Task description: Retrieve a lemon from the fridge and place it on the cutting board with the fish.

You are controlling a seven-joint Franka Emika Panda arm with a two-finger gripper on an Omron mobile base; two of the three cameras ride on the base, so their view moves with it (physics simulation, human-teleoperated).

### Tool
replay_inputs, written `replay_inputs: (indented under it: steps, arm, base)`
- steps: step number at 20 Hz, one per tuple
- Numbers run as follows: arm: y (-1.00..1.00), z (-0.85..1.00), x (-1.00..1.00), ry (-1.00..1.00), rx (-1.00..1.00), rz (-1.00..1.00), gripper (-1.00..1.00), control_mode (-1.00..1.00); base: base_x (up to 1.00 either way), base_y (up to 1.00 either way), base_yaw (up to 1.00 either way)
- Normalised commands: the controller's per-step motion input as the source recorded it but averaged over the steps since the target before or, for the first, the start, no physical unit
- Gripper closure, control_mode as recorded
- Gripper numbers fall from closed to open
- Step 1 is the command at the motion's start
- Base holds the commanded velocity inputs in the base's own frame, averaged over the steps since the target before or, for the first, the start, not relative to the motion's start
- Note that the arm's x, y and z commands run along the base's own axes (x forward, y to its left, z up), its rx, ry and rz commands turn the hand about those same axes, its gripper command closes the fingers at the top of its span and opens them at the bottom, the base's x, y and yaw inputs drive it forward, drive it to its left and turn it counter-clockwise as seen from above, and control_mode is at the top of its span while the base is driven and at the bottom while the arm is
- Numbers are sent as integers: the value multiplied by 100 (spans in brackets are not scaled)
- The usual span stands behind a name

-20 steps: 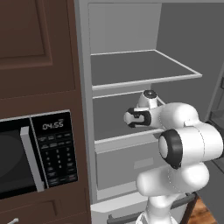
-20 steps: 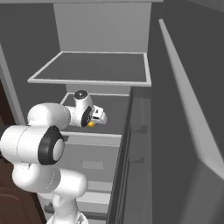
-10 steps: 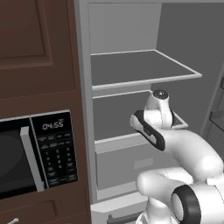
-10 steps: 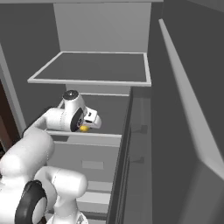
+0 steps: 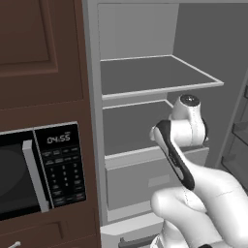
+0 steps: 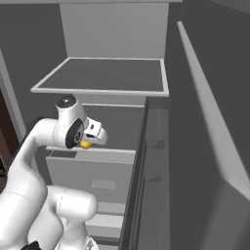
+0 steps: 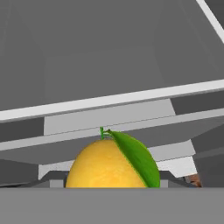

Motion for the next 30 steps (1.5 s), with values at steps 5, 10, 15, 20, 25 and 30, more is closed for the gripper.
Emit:
replay_inputs:
  steps: [5, 10, 15, 20, 25, 30]
  arm:
    - [8, 85, -65, 12, 1, 0, 100, -100]
    - [19, 46, -86, 5, 1, 0, 100, -100]
    - [10, 4, -26, 0, 0, 0, 100, -100]
    - [0, 0, -5, 0, 0, 0, 100, -100]
    - [0, 0, 0, 0, 0, 0, 100, 100]
    - [0, 0, 0, 0, 0, 0, 100, 100]
  base:
    - [0, 0, 0]
    - [0, 0, 0]
    - [0, 0, 0]
    - [0, 0, 0]
    - [-73, 0, -3]
    - [-84, 4, -2]
